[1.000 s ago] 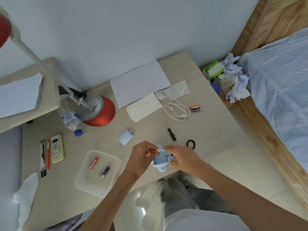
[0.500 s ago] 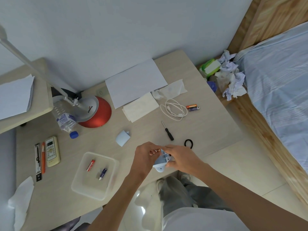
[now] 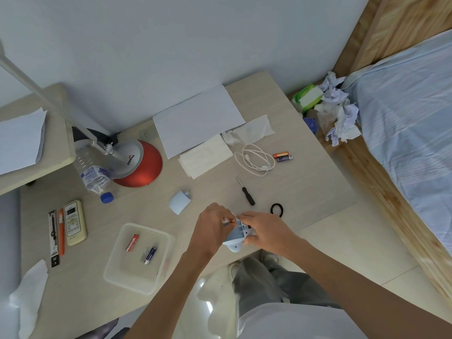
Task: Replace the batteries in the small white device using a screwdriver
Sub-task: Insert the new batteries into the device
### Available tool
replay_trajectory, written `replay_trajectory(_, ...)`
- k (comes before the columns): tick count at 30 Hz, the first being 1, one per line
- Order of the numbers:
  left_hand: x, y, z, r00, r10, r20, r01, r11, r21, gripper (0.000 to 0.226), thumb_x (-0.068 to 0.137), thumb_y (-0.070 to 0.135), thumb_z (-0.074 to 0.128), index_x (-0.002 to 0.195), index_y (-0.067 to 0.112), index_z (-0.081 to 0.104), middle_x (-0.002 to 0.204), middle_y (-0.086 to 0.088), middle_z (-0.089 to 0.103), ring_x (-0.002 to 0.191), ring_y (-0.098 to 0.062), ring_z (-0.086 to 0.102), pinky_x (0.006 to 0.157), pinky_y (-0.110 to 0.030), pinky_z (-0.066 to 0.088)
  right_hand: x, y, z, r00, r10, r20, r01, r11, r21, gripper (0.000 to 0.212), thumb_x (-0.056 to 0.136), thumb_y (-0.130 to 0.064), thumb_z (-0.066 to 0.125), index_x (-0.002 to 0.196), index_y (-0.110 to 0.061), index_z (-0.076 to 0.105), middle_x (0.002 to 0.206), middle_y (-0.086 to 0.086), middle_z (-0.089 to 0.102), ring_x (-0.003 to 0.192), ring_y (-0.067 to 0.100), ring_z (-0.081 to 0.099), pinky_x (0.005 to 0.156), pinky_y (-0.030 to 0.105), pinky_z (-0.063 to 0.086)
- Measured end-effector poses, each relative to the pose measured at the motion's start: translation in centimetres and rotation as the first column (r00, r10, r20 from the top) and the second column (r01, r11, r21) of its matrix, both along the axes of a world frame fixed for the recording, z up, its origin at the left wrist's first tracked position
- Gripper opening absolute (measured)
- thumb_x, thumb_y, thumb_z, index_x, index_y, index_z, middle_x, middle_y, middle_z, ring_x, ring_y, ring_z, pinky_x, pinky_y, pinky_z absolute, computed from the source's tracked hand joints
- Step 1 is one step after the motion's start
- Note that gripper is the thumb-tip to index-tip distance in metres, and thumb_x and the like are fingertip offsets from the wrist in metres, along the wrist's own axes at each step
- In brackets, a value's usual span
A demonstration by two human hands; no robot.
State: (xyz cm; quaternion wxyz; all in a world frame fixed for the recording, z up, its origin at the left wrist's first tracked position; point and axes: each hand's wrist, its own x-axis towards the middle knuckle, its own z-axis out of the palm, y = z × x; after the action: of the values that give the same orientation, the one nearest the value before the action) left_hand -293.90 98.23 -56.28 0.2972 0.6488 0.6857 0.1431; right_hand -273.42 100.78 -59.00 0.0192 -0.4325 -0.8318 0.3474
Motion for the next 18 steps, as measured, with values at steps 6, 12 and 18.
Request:
replay_trajectory(6, -0.3, 0.3, -0.2, 0.994, -0.101, -0.045, 0.102, 0.995, 0.01, 0.009, 0.087, 0.017, 0.083, 0.096, 0.016, 0.085, 0.094, -0.002, 0.073, 0.087, -0.015, 0.056, 0.076, -0.023, 0.044, -0.2, -0.1, 0.2, 1.0, 0.02, -0.006, -0.02, 1.0, 0.006, 0.056, 0.088, -0.046, 0.074, 0.139, -0.036, 0.055, 0.117, -0.016, 0.068, 0.093, 0.008, 0.066, 0.075, 0.017, 0.047)
replay_trajectory(12, -1.3, -0.2, -1.8, 0.99, -0.143, -0.017, 0.143, 0.988, 0.05, 0.009, 0.085, 0.019, 0.087, 0.092, 0.024, 0.085, 0.088, 0.006, 0.068, 0.084, -0.013, 0.052, 0.07, -0.028, 0.05, -0.7, 0.0, 0.4, 0.999, 0.035, 0.003, -0.035, 0.999, 0.013, 0.047, 0.087, -0.042, 0.074, 0.131, -0.032, 0.059, 0.11, -0.013, 0.065, 0.087, 0.01, 0.063, 0.075, 0.028, 0.053)
replay_trajectory(18, -1.2, -0.4, -2.6, 0.995, -0.081, 0.05, 0.077, 0.994, 0.078, 0.014, 0.083, 0.026, 0.09, 0.096, 0.024, 0.085, 0.09, 0.004, 0.066, 0.083, -0.011, 0.053, 0.069, -0.023, 0.049, -0.4, -0.1, 0.3, 1.0, 0.014, -0.01, -0.014, 1.0, 0.0, 0.044, 0.088, -0.044, 0.073, 0.129, -0.035, 0.059, 0.109, -0.015, 0.065, 0.085, 0.009, 0.061, 0.068, 0.016, 0.04)
